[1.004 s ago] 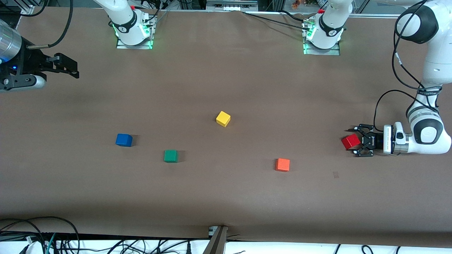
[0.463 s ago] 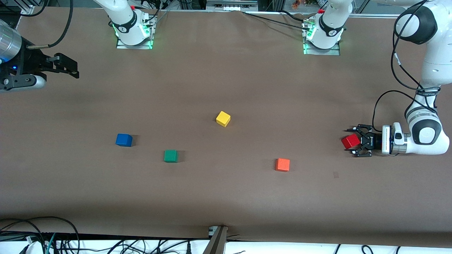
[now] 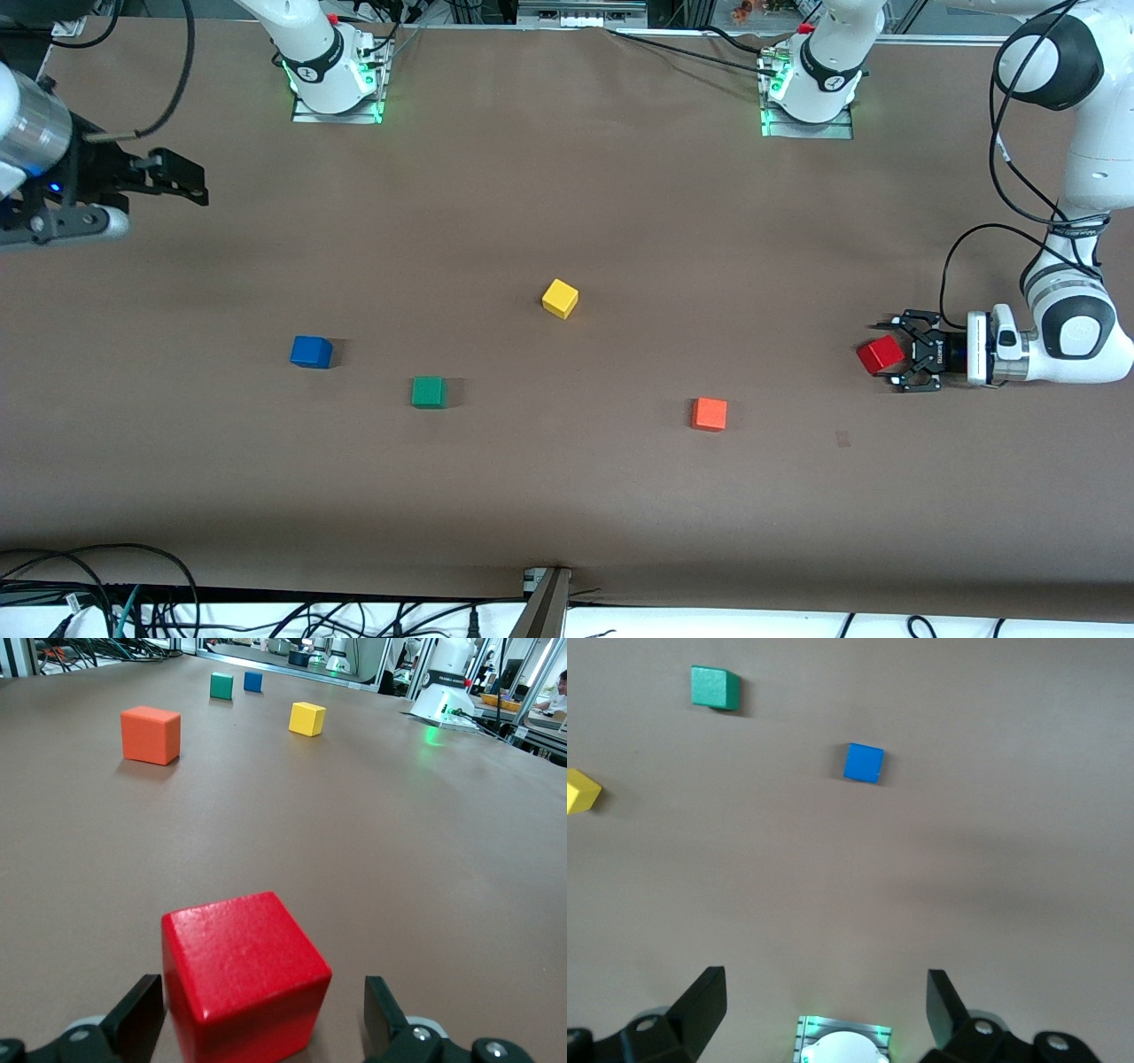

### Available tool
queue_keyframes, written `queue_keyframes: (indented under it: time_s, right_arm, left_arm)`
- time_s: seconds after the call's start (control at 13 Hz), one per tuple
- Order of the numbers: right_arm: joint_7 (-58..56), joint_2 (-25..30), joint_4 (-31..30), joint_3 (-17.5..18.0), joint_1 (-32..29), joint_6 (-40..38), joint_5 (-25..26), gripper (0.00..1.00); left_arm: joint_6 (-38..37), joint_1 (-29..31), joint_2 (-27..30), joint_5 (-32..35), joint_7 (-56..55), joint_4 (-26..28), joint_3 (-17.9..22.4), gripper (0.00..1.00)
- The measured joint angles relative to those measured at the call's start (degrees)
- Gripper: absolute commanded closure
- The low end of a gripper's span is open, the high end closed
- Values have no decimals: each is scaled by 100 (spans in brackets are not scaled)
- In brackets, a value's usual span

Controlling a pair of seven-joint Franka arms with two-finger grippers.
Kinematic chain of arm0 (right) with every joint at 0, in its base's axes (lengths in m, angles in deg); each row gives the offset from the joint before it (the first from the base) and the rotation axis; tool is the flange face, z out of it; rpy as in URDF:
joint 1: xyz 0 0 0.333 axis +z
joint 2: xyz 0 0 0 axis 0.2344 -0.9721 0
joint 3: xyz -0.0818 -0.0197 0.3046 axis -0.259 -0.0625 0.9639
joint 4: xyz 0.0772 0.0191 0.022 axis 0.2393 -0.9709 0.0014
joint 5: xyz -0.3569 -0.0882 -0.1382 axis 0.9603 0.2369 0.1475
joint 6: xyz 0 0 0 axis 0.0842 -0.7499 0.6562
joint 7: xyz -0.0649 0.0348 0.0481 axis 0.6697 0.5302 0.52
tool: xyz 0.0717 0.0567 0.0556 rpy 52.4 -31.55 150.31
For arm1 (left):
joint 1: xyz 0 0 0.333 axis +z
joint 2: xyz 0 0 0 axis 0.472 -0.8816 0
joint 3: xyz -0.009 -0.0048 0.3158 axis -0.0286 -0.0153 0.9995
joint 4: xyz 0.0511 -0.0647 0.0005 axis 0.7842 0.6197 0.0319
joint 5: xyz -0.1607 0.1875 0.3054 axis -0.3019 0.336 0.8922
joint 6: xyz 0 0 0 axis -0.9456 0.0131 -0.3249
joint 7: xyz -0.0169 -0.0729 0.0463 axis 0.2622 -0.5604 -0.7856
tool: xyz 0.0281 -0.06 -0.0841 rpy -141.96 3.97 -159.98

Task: Pass red block to right arm, stack on blue
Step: 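Close the left gripper on the red cube while the right gripper extends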

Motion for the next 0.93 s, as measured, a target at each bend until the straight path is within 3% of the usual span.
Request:
queue_keyframes:
  time_s: [0.31,0.39,0.46,0.54,0.62,0.93]
  right_arm:
    - [0,-219,-2,-5,-11,-39,-445,0]
    - [0,-228,-2,-6,-11,-52,-498,0]
    - [0,-229,-2,-6,-11,-67,-564,0]
    - [0,-229,-2,-6,-12,-78,-624,0]
    - [0,-233,-2,-6,-12,-86,-685,0]
    - [0,-340,-2,-25,-23,-95,-1021,0]
  left_arm:
    - [-28,102,-6,-1,3,-1,3,0]
    - [-28,102,-7,-2,3,-1,3,15]
    - [-28,102,-7,-3,4,-2,3,57]
    - [-19,107,-9,-11,15,-24,7,84]
    - [-19,113,-11,-12,67,-49,17,100]
    - [-16,112,-24,-12,249,-110,31,100]
